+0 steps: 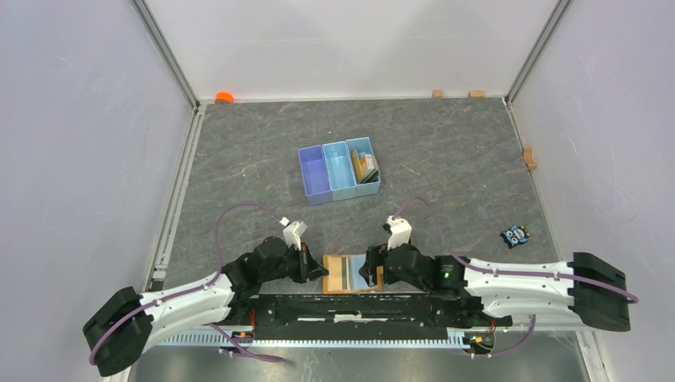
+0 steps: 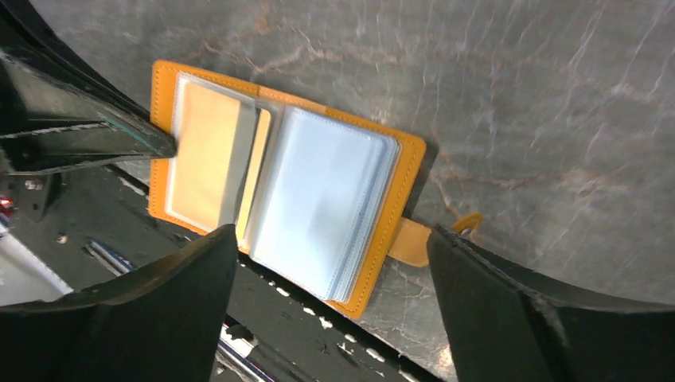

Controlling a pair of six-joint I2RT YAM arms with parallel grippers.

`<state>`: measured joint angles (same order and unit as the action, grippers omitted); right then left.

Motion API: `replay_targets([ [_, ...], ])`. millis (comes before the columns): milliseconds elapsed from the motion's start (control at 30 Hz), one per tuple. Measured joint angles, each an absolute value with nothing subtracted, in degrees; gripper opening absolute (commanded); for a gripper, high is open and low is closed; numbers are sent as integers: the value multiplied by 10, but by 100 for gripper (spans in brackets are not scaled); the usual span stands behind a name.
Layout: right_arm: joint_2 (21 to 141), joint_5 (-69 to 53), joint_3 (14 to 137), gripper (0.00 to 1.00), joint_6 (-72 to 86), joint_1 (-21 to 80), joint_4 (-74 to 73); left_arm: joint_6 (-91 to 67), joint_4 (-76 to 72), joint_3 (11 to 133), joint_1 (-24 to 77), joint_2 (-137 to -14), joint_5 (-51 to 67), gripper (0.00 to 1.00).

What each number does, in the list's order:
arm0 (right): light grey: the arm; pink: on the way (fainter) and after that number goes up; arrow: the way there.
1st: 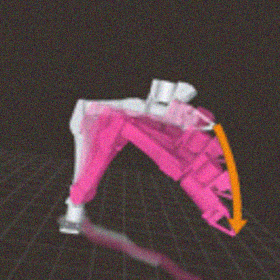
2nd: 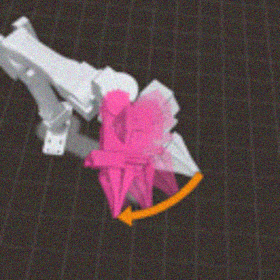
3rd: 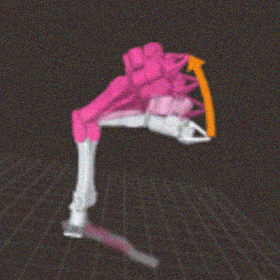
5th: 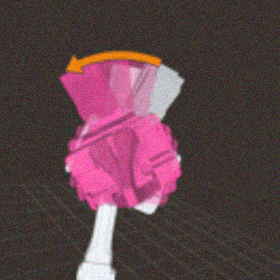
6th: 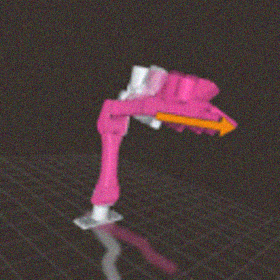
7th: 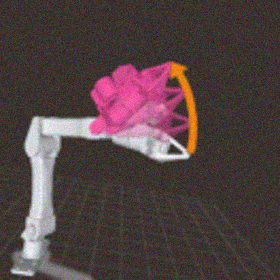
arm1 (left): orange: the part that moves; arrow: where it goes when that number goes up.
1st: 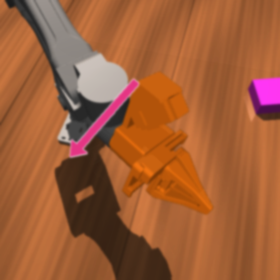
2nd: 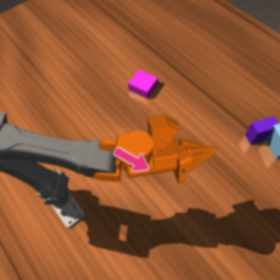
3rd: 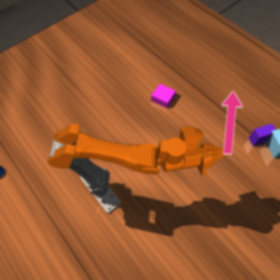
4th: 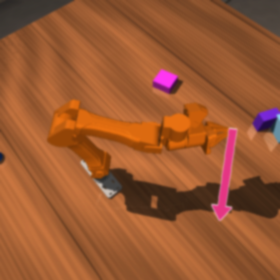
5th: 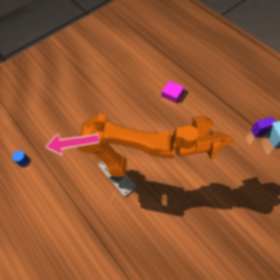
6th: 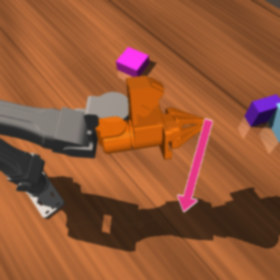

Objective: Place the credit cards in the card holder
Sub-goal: Turn over the card slot in the card holder.

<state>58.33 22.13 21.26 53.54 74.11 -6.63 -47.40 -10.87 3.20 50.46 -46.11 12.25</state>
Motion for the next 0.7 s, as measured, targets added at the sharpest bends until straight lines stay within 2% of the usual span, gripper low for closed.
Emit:
replay_targets([
  [167,483,203,194,98,454,696,-58,-455,-113,16,502,-388,126,2],
  [400,358,80,116,98,360,598,-13,-442,-97,8,502,-239,141,2],
  [700,322,-36,95,98,304,581,62,-434,-14,36,502,-110,142,2],
])
